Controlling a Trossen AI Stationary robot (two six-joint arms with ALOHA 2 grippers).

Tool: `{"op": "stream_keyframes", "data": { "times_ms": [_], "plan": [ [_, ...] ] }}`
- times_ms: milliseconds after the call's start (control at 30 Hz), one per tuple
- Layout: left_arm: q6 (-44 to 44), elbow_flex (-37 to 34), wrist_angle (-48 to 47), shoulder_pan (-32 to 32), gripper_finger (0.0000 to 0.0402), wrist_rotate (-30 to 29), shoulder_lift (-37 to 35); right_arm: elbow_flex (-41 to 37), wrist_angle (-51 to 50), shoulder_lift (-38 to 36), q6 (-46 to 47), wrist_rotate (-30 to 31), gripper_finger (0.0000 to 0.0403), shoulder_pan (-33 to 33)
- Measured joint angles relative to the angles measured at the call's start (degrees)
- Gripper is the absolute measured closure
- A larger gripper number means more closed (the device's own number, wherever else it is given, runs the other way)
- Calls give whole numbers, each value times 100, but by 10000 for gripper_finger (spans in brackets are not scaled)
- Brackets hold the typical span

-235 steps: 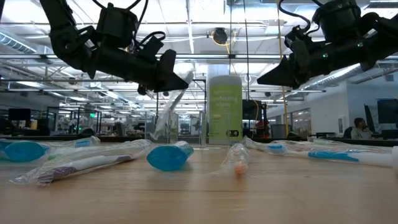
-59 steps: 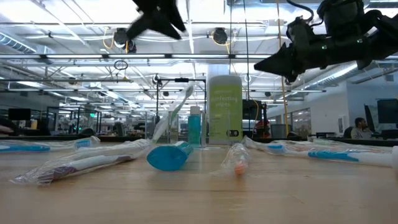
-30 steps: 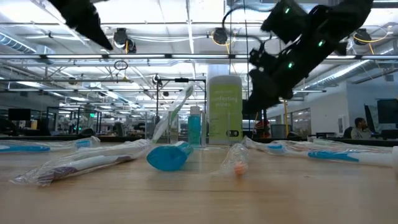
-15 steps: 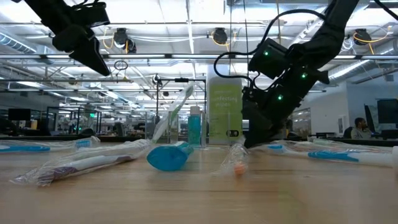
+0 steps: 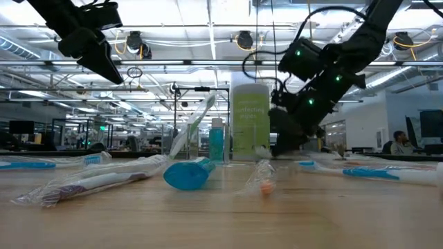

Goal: Pick & Place toothbrushing station
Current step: Put the purple toothbrush into the transparent organizer

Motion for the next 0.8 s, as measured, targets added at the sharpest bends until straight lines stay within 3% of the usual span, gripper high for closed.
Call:
{"op": "stream_keyframes", "data": {
  "times_ms": [200, 300, 400, 600, 800],
  "plan": [
    [-37, 0, 2, 0, 273, 1, 0, 0, 344, -933, -405, 690, 399, 81],
    [-37, 0, 11, 0, 273, 5, 0, 5, 1470, -1277, -1082, 1032, 400, 261],
    [-37, 0, 71, 0, 273, 3, 0, 7, 3218, -1322, -2031, 885, 401, 477],
    [-9, 0, 283, 0, 273, 5, 0, 13, 5799, -650, -3130, 4, 402, 745],
    [-10, 0, 302, 0, 273, 5, 0, 24, 6837, 586, -3009, 239, 403, 734]
  ]
}}
